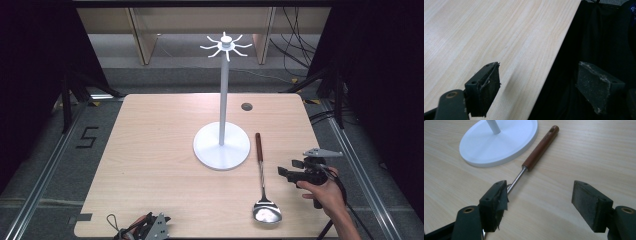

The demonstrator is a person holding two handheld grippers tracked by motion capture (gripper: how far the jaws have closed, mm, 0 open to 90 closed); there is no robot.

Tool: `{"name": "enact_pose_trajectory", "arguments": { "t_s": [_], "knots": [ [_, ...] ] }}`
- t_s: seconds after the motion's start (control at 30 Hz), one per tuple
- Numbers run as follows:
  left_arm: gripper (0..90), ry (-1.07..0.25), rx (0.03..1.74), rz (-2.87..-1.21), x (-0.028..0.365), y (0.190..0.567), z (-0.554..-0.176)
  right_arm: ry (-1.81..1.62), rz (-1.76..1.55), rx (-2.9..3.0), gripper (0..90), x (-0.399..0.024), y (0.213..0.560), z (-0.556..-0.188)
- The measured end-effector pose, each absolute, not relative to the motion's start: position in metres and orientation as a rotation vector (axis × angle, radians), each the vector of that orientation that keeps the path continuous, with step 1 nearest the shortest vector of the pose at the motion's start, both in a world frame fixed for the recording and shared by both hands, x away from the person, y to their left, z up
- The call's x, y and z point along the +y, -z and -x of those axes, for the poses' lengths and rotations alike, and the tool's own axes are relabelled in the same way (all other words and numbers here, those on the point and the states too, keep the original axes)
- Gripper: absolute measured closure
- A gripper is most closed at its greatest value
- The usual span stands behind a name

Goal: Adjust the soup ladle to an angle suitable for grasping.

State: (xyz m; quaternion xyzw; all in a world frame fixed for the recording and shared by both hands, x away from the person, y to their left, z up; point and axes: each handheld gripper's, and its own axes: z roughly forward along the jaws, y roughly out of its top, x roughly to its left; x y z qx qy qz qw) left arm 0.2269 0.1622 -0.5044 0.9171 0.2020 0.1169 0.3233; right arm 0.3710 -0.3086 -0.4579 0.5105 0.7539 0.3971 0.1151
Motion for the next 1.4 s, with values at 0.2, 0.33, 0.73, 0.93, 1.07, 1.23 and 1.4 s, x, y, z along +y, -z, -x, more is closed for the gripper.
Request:
{"name": "enact_pose_trajectory", "arguments": {
  "t_s": [0.2, 0.33, 0.73, 0.93, 1.07, 1.23, 1.4],
  "knots": [
    [18.3, -0.304, 0.528, -2.407, 0.162, 0.504, -0.227, -1.130, -1.411, 2.252, 30.0, -0.299, 0.457, -0.385],
    [18.3, -0.288, 0.520, -2.409, 0.161, 0.505, -0.227, -1.109, -1.407, 2.258, 30.0, -0.293, 0.456, -0.391],
    [18.3, -0.296, 0.519, -2.410, 0.161, 0.505, -0.226, -1.004, -1.406, 2.310, 35.7, -0.277, 0.453, -0.415],
    [18.3, -0.296, 0.513, -2.416, 0.161, 0.505, -0.226, -0.941, -1.457, 2.334, 40.5, -0.257, 0.461, -0.434],
    [18.3, -0.298, 0.512, -2.412, 0.161, 0.505, -0.226, -0.884, -1.422, 2.366, 42.2, -0.248, 0.463, -0.442],
    [18.3, -0.295, 0.507, -2.412, 0.161, 0.505, -0.226, -0.833, -1.380, 2.399, 46.3, -0.237, 0.473, -0.457],
    [18.3, -0.276, 0.497, -2.413, 0.160, 0.506, -0.226, -0.768, -1.387, 2.427, 51.3, -0.234, 0.477, -0.462]
  ]
}}
